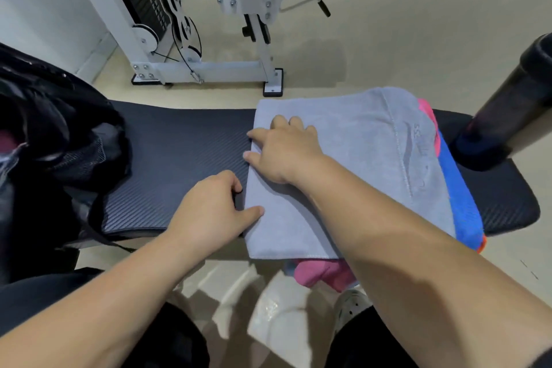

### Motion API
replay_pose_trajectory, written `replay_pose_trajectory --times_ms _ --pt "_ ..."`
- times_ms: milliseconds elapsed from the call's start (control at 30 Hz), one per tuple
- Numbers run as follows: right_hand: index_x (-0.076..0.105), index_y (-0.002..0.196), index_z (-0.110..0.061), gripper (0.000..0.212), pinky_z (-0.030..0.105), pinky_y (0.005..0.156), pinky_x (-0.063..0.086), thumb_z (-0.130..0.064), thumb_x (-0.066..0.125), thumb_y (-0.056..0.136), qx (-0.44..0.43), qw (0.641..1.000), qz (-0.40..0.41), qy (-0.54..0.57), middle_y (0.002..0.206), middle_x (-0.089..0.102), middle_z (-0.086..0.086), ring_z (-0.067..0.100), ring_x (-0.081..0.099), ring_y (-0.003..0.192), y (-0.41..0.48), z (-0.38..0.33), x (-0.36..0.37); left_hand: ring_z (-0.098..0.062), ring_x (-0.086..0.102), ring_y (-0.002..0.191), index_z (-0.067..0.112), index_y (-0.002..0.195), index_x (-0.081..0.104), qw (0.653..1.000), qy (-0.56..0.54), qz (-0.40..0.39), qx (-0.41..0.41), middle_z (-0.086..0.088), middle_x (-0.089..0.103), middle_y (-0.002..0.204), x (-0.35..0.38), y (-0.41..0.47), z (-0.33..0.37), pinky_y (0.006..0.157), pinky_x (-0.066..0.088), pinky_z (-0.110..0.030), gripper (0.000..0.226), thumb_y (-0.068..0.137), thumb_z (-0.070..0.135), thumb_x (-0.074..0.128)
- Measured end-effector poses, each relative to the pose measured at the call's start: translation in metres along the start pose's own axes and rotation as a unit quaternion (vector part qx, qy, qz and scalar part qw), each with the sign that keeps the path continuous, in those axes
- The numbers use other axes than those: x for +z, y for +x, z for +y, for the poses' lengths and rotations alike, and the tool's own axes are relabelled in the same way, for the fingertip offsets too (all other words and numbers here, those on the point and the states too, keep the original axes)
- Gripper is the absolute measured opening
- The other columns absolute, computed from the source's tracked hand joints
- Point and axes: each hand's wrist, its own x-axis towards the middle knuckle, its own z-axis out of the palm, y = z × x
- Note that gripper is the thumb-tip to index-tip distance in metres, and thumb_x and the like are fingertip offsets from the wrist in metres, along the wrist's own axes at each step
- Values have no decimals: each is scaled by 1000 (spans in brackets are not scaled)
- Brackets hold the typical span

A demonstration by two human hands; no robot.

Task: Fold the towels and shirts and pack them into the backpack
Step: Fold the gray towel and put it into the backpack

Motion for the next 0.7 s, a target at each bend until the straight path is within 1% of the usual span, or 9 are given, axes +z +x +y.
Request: replay_pose_trajectory --times_ms 67,200,300,367,400,500,567,633,700 --pt "34 150 -47 54 49 100 29 -64 34 98 -3 999 26 -29 141 40 5 32 33 129 1 -2 7 -16 54 72 24 78 48 999 43 14 26 7 56 76 5 -2 0 60 44 -36 40 79 55 73" --pt "50 138 -40 43 48 97 28 -54 31 102 -17 998 51 -36 133 43 5 31 35 123 1 -5 9 -19 52 72 23 76 46 997 39 11 67 8 52 76 8 -4 2 60 42 -36 35 85 48 69" --pt "55 132 -37 42 49 96 30 -51 28 104 -9 999 37 -19 131 44 4 30 36 120 3 -14 11 -22 55 73 22 96 43 994 -1 21 108 7 53 78 6 -6 1 63 45 -39 36 84 40 72" --pt "56 132 -35 43 49 96 31 -51 28 103 6 999 35 -16 132 44 4 30 36 121 6 -15 10 -22 57 75 23 111 43 990 6 17 138 5 55 83 6 -8 -1 66 47 -41 42 84 38 71" --pt "56 132 -33 43 48 97 31 -51 29 103 10 999 35 -19 133 44 3 30 36 122 7 -14 10 -22 57 77 24 113 45 988 9 12 152 5 56 84 6 -9 -3 69 47 -41 40 85 37 70" --pt "55 133 -26 41 48 99 30 -47 35 104 9 1000 29 -7 141 43 -1 29 35 127 12 -8 7 -16 52 81 28 105 58 986 -27 -18 163 9 52 86 6 -10 -8 76 47 -38 21 87 29 70" --pt "54 137 -23 44 47 100 30 -47 37 104 10 999 17 29 146 41 -3 29 34 130 15 -4 2 -8 51 80 31 101 65 987 -57 -42 145 11 52 85 5 -11 -11 77 46 -33 18 87 21 70" --pt "51 142 -22 47 45 103 31 -46 38 104 14 996 12 89 150 40 -4 29 34 133 18 1 -3 -6 52 77 33 97 69 987 -83 -54 129 10 55 81 3 -11 -11 73 46 -28 21 86 15 70" --pt "51 144 -21 47 44 107 34 -44 41 103 6 990 17 140 150 41 -3 30 36 134 21 7 -6 -7 53 68 32 90 70 986 -111 -61 106 10 57 72 -1 -9 -10 64 44 -24 25 84 8 67"
